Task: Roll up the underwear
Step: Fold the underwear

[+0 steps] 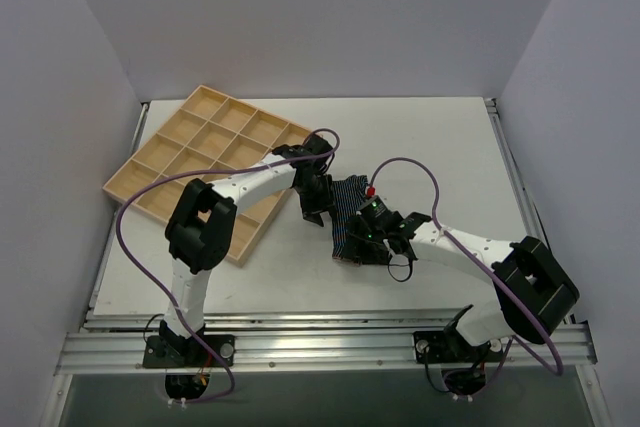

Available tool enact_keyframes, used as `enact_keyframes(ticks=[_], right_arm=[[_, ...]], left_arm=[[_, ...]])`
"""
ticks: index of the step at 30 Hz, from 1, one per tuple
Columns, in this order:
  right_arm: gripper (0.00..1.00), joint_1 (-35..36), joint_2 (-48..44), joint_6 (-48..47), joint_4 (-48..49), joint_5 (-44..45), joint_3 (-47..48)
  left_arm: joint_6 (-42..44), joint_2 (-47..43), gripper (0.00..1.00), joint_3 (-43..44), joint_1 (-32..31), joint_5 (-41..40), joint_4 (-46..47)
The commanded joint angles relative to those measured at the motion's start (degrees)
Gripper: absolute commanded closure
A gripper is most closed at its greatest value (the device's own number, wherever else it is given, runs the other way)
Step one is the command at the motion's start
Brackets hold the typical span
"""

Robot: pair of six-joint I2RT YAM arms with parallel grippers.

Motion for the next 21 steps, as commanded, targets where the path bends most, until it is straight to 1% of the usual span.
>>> enact_keyframes(ticks=[1,2,3,5,6,9,12,15,16,18,19,21], right_arm=[[0.5,0.19,0.68,-0.16,-1.47,2.89,1.98],[0.54,0.27,1.03,-0.25,-1.91,3.33,2.07],[0.62,0.27,1.12,-0.51,-2.79,3.51,2.33],[0.73,0.19,1.21,-0.77,-3.06,3.68,2.42],[0.83,0.27,1.21,-0.95,-3.49,3.51,2.42],[0.94,0.36,-0.11,-1.39,-5.86,4.21,3.38],[0.99,0.27,-1.25,-2.44,-7.97,5.35,4.35],[1.0,0.45,-0.99,-3.32,-8.07,5.44,4.18],[1.0,0.45,-0.82,-3.32,-8.07,5.44,3.83],[1.0,0.45,-0.64,-3.59,-8.16,5.7,3.74],[1.0,0.45,-0.55,-3.85,-8.33,5.97,3.91],[1.0,0.45,-0.81,-4.99,-8.33,6.14,4.18]], left_arm=[[-0.11,-1.3,0.51,-0.28,0.2,-0.58,0.11],[-0.28,-1.21,0.51,-0.37,0.2,-0.5,0.29],[-0.28,-0.86,0.51,-0.37,0.2,-0.32,0.55],[-0.2,-0.33,0.52,-0.37,0.29,0.2,0.9],[-0.2,0.28,0.53,-0.28,0.29,0.82,1.17],[-0.28,1.25,0.54,-0.02,0.29,1.26,2.04],[-0.72,1.34,0.54,-0.46,0.38,1.7,4.14],[-0.81,2.21,0.55,-0.81,0.46,2.49,7.39],[-0.9,2.57,0.58,-0.9,0.46,3.01,8.19],[-0.9,3.97,0.6,-0.64,0.55,4.51,9.6],[-0.81,4.15,0.64,-0.37,0.55,4.69,10.04],[-0.81,4.68,0.66,-0.28,0.55,5.04,10.31]])
